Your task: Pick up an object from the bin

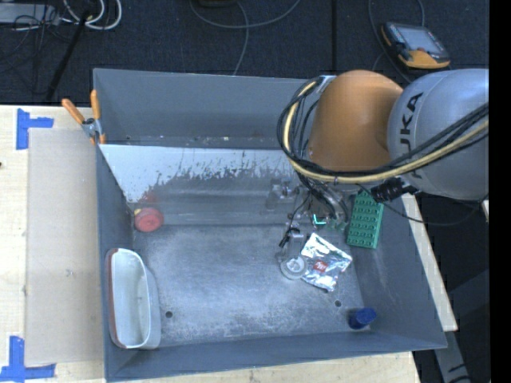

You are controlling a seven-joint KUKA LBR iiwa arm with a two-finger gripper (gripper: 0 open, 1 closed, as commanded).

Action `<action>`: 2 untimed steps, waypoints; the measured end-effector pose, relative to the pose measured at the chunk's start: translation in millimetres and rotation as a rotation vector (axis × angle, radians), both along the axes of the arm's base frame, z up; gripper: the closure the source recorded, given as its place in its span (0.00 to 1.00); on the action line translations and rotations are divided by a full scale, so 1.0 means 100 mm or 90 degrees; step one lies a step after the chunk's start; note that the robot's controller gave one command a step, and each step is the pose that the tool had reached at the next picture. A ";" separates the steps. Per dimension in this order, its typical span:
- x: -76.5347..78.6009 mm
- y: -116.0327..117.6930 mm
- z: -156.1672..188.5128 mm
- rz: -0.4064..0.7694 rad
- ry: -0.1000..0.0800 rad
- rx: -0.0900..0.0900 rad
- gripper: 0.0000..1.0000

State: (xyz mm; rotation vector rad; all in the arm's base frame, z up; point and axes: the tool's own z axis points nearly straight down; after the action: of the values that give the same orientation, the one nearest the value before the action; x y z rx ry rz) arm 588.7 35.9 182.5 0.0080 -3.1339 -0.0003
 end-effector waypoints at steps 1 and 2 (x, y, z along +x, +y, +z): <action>-0.05 -0.81 -1.11 0.051 0.000 0.000 0.00; -0.45 -1.42 -1.12 0.160 -0.004 0.001 0.00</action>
Offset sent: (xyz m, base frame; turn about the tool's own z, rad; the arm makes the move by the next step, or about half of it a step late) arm -0.0026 -0.0778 -0.1069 -0.0841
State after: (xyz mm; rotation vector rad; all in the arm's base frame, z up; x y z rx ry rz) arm 543.4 -106.5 70.1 0.4026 -3.1136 0.0001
